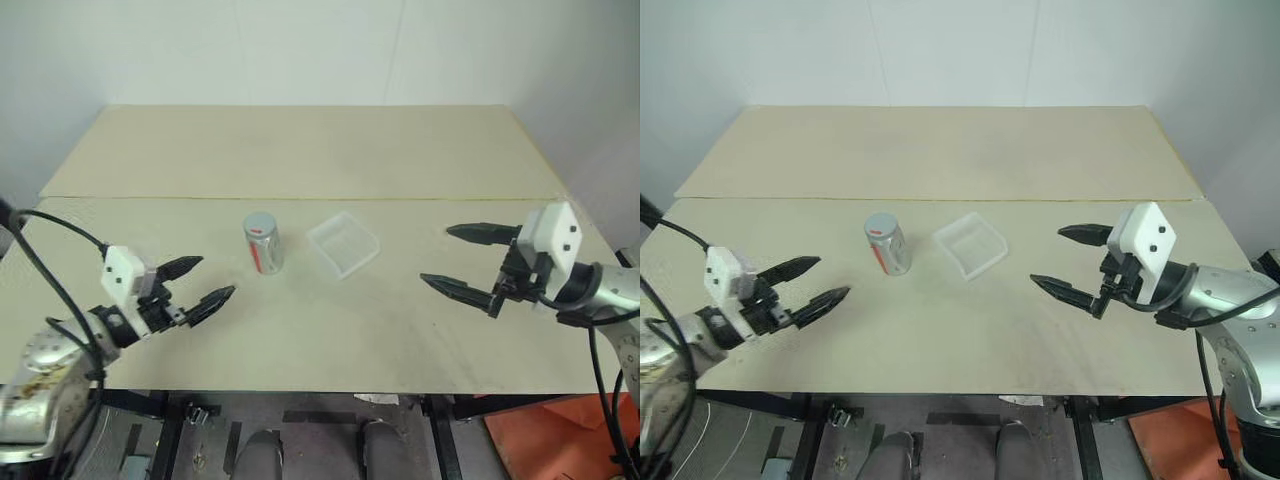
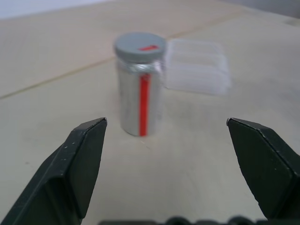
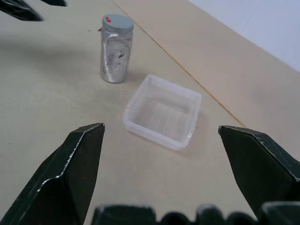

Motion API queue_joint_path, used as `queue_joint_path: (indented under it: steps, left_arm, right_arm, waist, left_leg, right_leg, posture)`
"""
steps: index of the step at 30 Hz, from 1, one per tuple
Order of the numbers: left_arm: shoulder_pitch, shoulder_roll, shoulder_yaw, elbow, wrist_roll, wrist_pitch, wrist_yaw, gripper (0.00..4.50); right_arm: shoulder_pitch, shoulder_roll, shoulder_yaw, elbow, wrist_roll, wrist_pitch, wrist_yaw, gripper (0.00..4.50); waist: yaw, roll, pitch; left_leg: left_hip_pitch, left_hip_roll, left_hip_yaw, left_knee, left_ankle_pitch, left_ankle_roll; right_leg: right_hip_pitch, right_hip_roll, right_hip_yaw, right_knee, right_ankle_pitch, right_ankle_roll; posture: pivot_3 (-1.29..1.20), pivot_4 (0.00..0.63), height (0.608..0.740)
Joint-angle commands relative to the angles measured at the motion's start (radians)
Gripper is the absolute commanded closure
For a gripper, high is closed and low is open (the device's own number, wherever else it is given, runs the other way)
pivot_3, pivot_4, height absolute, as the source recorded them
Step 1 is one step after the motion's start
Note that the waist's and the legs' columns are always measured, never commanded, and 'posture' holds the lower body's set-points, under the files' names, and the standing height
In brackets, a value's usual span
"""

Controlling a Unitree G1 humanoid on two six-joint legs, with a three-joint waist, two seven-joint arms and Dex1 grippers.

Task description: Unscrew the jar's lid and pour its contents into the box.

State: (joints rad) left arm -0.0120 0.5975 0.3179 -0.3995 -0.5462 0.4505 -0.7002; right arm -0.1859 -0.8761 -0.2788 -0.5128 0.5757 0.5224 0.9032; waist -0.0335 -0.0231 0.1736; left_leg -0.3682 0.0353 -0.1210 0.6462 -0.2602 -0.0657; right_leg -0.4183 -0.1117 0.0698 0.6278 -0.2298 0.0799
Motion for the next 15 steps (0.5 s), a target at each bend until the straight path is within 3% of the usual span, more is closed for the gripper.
queue_joint_path:
  steps: [1, 15]
  left_arm:
    - [-0.043, -0.037, -0.045, 0.024, 0.061, -0.062, 0.054, 0.06]
    - [-0.243, -0.217, -0.246, 0.275, 0.279, -0.202, 0.203, 0.06]
  right_arm:
    - [-0.022, -0.017, 0.007, -0.065, 0.044, 0.026, 0.002, 0.0]
    - [-0.023, -0.047, -0.018, -0.118, 0.091, 0.05, -0.007, 0.0]
  waist:
    - [-0.001, 0.0, 0.0]
    - [-0.002, 0.0, 0.0]
  left_leg:
    - [0.0, 0.0, 0.0, 0.0, 0.0, 0.0]
    - [0.0, -0.001, 0.0, 0.001, 0.0, 0.0]
  right_leg:
    - [0.0, 0.0, 0.0, 0.0, 0.0, 0.0]
    - [0.0, 0.0, 0.0, -0.001, 0.0, 0.001]
  posture:
    - [0.0, 0.15, 0.74]
    - [0.0, 0.15, 0.74]
